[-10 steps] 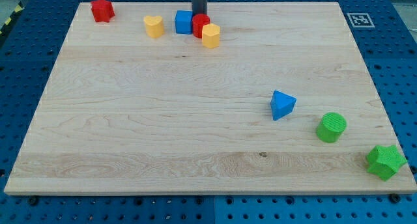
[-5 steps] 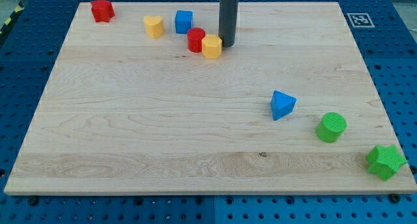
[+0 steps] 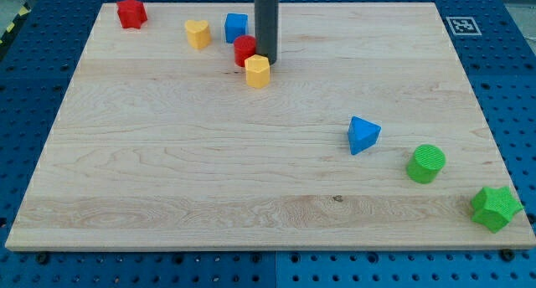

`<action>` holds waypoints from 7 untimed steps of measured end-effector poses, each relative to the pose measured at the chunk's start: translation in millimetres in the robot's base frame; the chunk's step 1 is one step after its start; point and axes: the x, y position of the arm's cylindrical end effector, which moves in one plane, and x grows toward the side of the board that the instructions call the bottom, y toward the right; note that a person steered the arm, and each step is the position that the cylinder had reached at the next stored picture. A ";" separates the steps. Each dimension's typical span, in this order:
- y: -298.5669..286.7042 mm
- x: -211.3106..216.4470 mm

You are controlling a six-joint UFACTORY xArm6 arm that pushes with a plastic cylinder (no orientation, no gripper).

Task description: Place the yellow hexagon at the center of board

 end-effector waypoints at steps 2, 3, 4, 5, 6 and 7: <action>-23.6 16.7; -12.8 29.2; -12.8 40.1; -21.3 54.2; -27.6 72.9; -28.1 82.1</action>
